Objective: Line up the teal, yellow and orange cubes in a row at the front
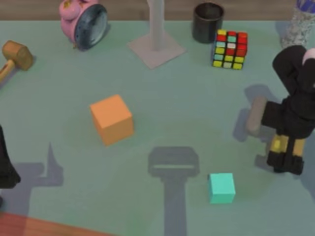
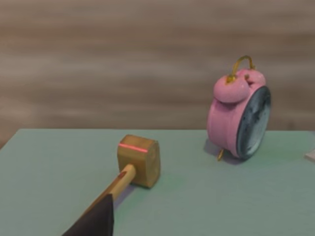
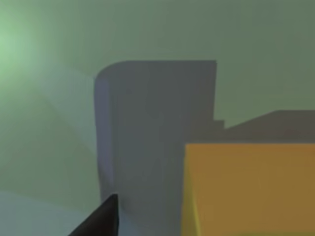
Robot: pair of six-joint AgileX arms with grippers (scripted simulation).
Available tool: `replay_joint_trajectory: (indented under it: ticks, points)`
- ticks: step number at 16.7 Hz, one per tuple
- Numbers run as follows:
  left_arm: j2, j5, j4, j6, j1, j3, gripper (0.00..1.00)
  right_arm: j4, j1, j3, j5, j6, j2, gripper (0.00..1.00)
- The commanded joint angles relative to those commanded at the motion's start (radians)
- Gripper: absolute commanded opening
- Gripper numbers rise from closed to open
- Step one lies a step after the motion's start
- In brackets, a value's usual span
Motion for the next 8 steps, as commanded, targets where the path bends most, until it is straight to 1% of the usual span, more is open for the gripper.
replay_joint_trajectory:
  ticks: [8]
  points:
    - [0.000, 0.000, 0.000, 0.000, 0.000, 0.000, 1.00, 0.000, 0.000, 0.000, 0.000, 0.000, 0.000, 0.25]
